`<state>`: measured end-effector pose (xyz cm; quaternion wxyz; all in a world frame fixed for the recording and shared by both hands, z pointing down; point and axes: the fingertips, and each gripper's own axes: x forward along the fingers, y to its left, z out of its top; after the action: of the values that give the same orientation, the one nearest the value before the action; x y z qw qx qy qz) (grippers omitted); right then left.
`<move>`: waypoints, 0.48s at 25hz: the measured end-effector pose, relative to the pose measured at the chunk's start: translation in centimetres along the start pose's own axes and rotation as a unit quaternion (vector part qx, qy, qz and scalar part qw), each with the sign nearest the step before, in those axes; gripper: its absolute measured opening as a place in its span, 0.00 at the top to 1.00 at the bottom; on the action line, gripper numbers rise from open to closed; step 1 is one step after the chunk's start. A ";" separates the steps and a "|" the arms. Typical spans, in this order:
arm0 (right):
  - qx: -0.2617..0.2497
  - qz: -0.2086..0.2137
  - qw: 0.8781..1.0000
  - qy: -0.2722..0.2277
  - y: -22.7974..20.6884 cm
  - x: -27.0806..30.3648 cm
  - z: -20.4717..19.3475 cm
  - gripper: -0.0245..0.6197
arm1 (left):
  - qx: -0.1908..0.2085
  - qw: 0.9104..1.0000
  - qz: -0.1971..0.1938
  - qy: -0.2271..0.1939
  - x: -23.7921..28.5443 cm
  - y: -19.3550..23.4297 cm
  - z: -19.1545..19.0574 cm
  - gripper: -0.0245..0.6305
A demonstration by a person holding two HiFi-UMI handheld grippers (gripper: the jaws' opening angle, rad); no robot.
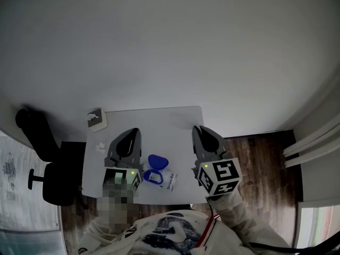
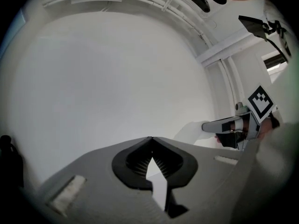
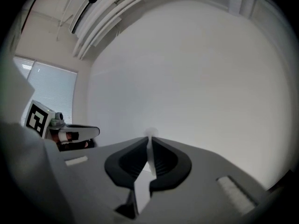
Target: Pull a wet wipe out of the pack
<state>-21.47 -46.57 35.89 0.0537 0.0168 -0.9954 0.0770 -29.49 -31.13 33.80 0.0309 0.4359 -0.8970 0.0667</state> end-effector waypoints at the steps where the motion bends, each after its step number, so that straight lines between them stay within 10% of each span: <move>1: -0.003 -0.004 1.000 -0.003 0.5 -0.4 0.2 0.94 | 0.000 1.000 -0.002 -0.004 -0.5 0.2 0.2 0.96; 12: -0.003 -0.023 1.000 -0.016 8.8 -4.0 0.7 0.94 | -0.022 0.999 -0.026 -0.039 -8.3 3.3 0.2 0.96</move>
<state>-17.96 -37.86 33.46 0.0395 0.0412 -0.9957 0.0726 -26.93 -22.69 32.32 0.0071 0.4606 -0.8871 0.0287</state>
